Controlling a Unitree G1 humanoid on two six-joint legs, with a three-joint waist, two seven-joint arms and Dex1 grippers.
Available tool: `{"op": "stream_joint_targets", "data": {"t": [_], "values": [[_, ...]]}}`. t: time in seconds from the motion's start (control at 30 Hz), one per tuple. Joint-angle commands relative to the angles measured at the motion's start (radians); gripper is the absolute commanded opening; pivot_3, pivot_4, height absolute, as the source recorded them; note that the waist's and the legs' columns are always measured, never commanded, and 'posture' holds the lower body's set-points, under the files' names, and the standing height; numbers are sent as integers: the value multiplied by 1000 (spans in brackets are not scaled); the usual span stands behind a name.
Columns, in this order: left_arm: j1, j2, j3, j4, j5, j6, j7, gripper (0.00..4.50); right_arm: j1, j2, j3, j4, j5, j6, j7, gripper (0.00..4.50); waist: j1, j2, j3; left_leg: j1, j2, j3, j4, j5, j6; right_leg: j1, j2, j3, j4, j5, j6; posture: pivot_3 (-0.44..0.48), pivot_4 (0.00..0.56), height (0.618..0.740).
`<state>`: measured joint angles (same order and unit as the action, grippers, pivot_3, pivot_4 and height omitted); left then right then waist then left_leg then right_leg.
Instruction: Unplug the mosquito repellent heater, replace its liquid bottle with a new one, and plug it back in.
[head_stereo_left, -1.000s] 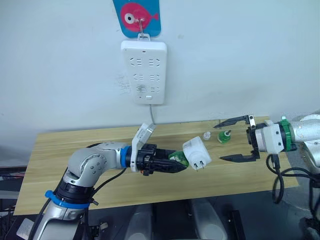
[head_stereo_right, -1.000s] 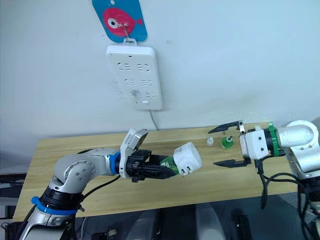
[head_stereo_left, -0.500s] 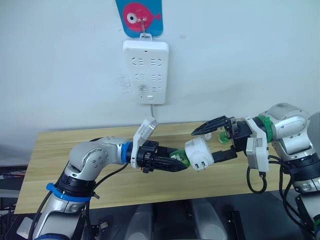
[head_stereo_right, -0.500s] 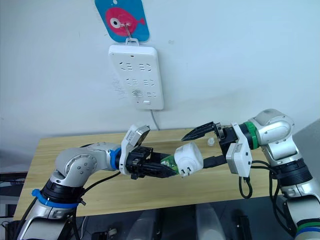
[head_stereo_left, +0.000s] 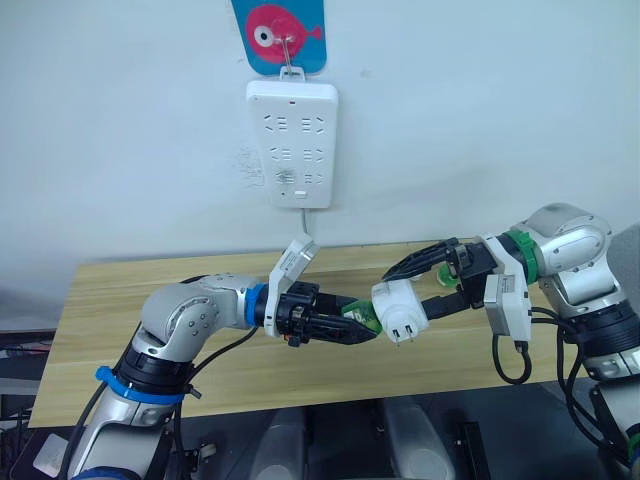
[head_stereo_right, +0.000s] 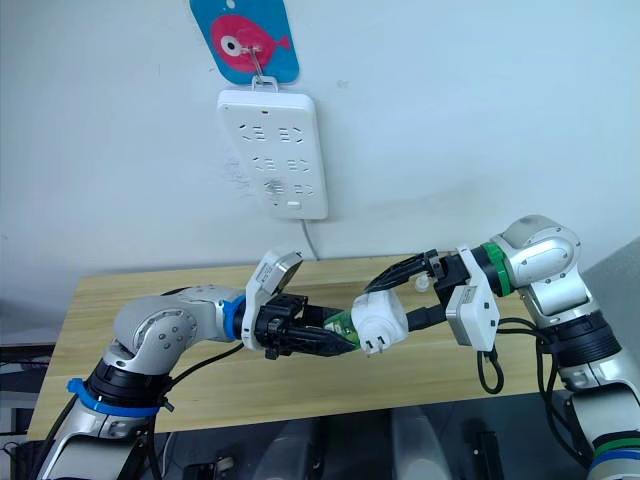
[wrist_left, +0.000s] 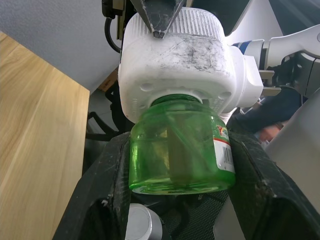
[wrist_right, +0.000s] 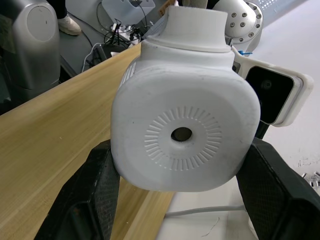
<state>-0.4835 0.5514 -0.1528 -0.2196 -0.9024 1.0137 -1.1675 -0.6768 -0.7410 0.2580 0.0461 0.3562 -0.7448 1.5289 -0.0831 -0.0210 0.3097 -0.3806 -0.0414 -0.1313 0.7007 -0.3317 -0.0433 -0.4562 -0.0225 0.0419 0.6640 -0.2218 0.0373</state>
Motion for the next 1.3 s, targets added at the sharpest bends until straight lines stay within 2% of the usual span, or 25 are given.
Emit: {"op": "stream_joint_targets", "data": {"t": [0.03,0.17,0.23,0.43,0.53,0.67,0.8,0.9,1.03,1.17,1.3], "values": [[7,-10,-4,-13,5,-16,4,2974,-3,6,-8,-54,41,-18,0,2921,0,0,0,0,0,0,0,0,0,0,0,0,0,0,0,-128,280,740],[2,-5,27,-7,-8,-7,13,4137,29,-5,-19,-55,25,-8,-23,2921,0,0,0,0,0,0,0,0,0,0,0,0,0,0,0,-122,278,740],[1,7,46,-15,-20,-2,12,4500,50,-14,-27,-61,15,14,-42,2921,1,0,0,0,0,0,0,0,0,0,0,0,0,0,0,-118,276,740],[35,94,125,-99,15,-67,37,4500,195,-74,-77,-90,-31,138,-132,2921,3,0,0,0,0,-1,0,0,0,0,0,0,0,0,0,-107,269,740],[65,143,171,-187,34,-115,64,4500,262,-104,-110,-117,-40,396,-252,2921,3,0,0,0,0,0,0,0,0,0,0,0,0,0,0,-98,265,740],[113,178,88,-256,340,-443,103,4500,280,-112,-153,-146,21,873,-438,2921,10,1,-2,0,0,1,0,0,0,0,0,2,0,1,-1,-71,251,740],[123,111,-10,-219,678,-802,268,4500,249,-75,-218,-240,236,1490,-645,2921,26,2,-5,0,0,1,0,0,0,0,0,2,-1,1,-2,-64,240,740],[123,73,-76,-181,889,-987,382,4500,234,4,-305,-320,394,1821,-805,2921,35,1,-8,-2,0,0,0,0,0,-1,0,2,-1,1,-2,-67,234,740],[107,42,-169,-113,1065,-1050,444,4500,198,135,-423,-384,488,2070,-999,2921,39,2,-15,-2,0,2,-1,0,0,-1,0,3,-1,1,-2,-78,228,740],[65,-26,-247,-63,1144,-1008,445,4500,172,235,-508,-437,544,2215,-1106,2921,49,2,-20,-2,-1,3,0,0,1,-1,-1,2,-1,1,-2,-83,228,740],[32,-75,-259,-34,1182,-959,454,4500,145,279,-549,-469,565,2298,-1155,2921,51,2,-22,-2,-1,6,0,0,1,-1,-1,1,0,1,-2,-98,230,740]]}}
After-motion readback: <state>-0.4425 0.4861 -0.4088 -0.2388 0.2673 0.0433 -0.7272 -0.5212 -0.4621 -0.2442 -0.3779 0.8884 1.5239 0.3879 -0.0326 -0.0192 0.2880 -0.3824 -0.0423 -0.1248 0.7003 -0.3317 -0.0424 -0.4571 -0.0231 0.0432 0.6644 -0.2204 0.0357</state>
